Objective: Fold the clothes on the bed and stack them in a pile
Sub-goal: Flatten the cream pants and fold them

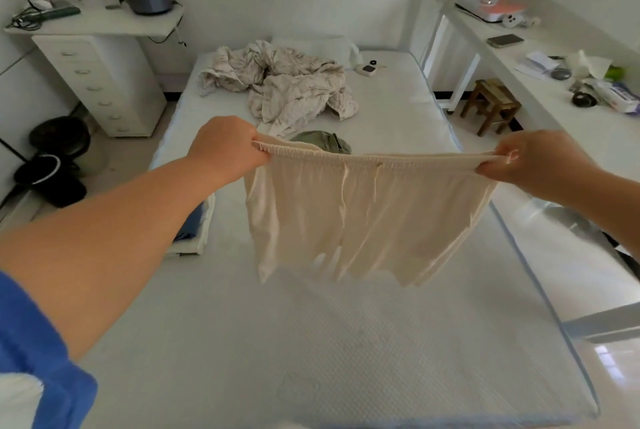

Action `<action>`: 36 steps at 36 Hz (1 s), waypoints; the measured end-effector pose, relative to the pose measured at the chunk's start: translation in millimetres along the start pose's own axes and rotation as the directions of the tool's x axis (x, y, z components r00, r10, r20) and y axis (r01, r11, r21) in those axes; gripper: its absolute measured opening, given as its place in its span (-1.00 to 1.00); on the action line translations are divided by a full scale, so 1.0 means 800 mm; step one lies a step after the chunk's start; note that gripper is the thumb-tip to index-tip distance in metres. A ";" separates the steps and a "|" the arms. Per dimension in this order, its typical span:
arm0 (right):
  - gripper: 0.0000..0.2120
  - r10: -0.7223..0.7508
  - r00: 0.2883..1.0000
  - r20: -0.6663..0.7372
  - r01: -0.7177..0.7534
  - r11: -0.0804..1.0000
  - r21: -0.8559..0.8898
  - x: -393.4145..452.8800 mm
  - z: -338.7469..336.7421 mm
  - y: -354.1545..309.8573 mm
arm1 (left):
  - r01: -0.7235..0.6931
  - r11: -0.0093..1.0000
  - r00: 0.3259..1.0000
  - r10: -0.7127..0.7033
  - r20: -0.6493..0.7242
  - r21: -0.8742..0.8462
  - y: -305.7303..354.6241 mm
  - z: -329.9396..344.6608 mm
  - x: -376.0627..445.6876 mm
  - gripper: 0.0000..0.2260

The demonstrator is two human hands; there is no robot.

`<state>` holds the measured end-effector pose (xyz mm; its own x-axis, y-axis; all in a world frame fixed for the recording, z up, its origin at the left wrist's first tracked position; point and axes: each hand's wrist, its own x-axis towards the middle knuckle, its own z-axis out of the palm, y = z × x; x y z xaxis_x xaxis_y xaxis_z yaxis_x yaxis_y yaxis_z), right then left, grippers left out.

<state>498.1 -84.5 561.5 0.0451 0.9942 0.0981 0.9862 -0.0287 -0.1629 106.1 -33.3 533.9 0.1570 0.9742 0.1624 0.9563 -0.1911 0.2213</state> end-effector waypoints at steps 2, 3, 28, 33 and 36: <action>-0.74 0.033 0.999 0.002 -0.033 0.999 0.015 -0.004 0.005 0.002 | 0.021 0.995 0.999 -0.025 -0.044 -0.098 -0.001 0.000 -0.002 -0.69; -0.73 0.046 0.999 0.012 -0.046 0.999 0.023 -0.004 0.007 0.005 | 0.024 0.990 0.998 -0.032 -0.054 -0.141 0.001 0.001 -0.003 -0.70; -0.92 0.283 0.957 0.069 -0.291 0.913 0.287 -0.013 0.027 0.193 | 0.306 0.768 0.716 0.204 0.668 -0.563 0.209 0.132 -0.021 -0.82; -0.90 0.275 0.961 0.015 -0.272 0.940 0.208 0.035 0.023 0.264 | 0.349 0.707 0.657 0.284 0.699 -0.615 0.294 0.175 -0.033 -0.85; -0.92 0.209 0.978 0.027 -0.210 0.961 0.178 0.078 0.033 0.272 | 0.477 0.603 0.643 0.257 0.721 -0.640 0.316 0.200 -0.035 -0.88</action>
<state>711.3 -25.9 506.6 0.2461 0.9686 0.0356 0.9102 -0.2183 -0.3521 383.0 -89.7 431.1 0.5249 0.6641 -0.5323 0.4933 0.2723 0.8262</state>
